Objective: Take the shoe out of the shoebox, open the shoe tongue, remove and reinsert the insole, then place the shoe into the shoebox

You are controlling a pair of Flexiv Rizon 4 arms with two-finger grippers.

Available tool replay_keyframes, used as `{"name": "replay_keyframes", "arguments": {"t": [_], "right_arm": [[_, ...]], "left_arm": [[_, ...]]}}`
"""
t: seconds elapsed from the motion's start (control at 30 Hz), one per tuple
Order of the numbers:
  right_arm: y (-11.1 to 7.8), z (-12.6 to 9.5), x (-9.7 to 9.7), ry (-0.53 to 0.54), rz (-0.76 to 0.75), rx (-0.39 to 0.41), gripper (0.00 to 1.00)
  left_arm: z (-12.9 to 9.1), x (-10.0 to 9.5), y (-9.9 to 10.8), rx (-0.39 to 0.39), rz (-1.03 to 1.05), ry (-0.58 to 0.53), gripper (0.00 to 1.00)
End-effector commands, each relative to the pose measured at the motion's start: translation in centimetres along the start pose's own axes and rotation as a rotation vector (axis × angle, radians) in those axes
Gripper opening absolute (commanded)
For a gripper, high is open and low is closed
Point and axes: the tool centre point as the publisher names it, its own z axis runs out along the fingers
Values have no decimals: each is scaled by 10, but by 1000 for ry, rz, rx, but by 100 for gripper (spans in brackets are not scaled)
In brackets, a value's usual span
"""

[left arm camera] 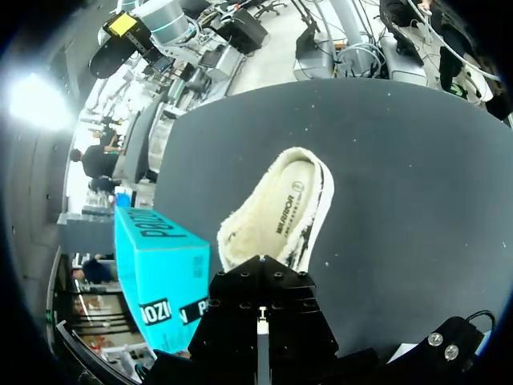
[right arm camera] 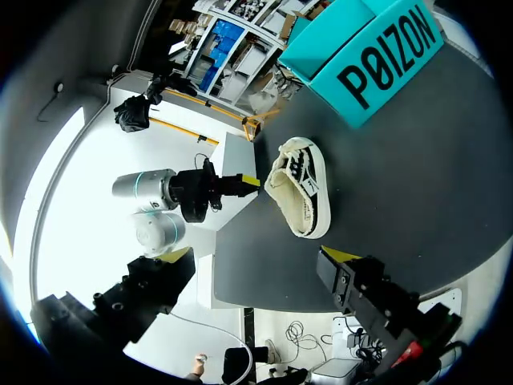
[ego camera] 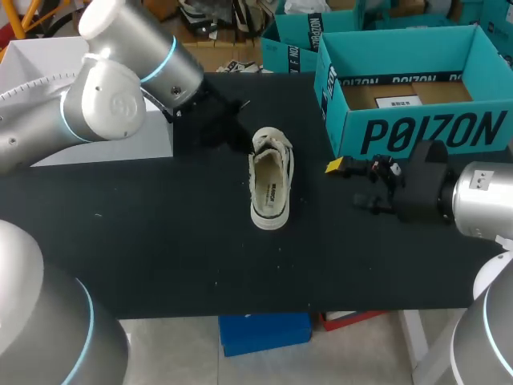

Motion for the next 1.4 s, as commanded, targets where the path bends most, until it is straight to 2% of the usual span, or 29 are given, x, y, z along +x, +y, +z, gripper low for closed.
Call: {"name": "replay_keyframes", "arguments": {"t": [0.03, 0.37, 0.73, 0.83, 1.13, 1.27, 1.4], "right_arm": [[0, -1, 0, 0, 0, 1, 100], [0, -1, 0, 0, 0, 1, 100], [0, -1, 0, 0, 0, 1, 100], [0, -1, 0, 0, 0, 1, 100], [0, -1, 0, 0, 0, 1, 100], [0, -1, 0, 0, 0, 1, 100], [0, -1, 0, 0, 0, 1, 100]], "left_arm": [[15, -7, 8, 2, -2, 32, 0], [28, -3, 14, -3, -8, 74, 0], [42, -1, 1, 41, 14, 115, 0], [35, 3, -4, 44, 18, 123, 0], [-1, 11, 5, 42, -5, 98, 0], [0, 7, 12, 39, -14, 83, 0], [12, -3, 20, 46, -6, 76, 0]]}}
